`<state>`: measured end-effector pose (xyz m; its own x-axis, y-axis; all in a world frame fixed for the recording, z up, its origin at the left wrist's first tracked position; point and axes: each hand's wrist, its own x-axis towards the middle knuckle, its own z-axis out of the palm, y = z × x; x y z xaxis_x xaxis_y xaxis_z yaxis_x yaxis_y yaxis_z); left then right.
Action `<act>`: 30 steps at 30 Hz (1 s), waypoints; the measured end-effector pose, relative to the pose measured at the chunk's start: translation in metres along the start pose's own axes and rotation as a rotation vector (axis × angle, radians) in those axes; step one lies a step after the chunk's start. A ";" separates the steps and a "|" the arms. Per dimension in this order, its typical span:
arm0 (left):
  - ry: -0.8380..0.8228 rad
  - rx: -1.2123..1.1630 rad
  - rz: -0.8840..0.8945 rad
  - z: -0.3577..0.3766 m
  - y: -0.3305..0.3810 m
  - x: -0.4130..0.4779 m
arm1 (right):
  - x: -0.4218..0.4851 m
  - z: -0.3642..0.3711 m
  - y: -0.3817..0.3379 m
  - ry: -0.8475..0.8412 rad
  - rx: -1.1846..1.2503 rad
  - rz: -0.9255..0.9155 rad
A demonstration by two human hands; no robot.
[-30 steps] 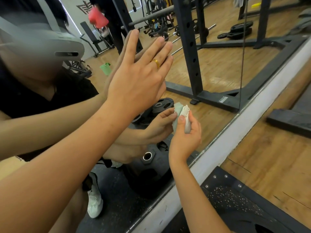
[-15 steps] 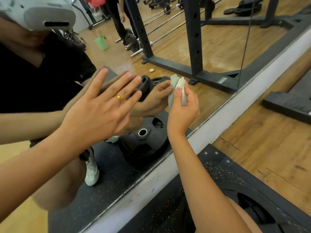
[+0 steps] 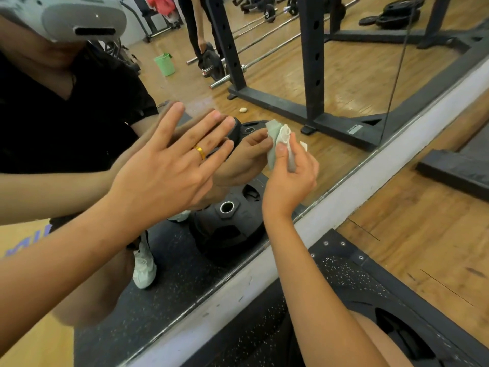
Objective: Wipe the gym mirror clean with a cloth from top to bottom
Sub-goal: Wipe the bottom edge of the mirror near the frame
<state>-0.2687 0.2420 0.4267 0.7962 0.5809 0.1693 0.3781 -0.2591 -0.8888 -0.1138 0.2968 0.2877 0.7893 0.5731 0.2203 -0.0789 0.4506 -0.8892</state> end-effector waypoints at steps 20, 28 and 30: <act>-0.014 0.022 -0.007 -0.002 0.002 0.004 | -0.015 0.002 -0.010 -0.083 0.051 0.011; -0.011 0.010 -0.004 -0.001 0.003 0.002 | -0.021 0.002 -0.011 -0.078 0.022 -0.056; 0.003 -0.006 -0.010 -0.001 0.002 0.002 | -0.032 0.001 -0.010 -0.138 -0.008 -0.116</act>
<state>-0.2660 0.2421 0.4252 0.7939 0.5810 0.1793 0.3887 -0.2581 -0.8845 -0.1389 0.2743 0.2902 0.7019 0.6062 0.3739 0.0133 0.5137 -0.8579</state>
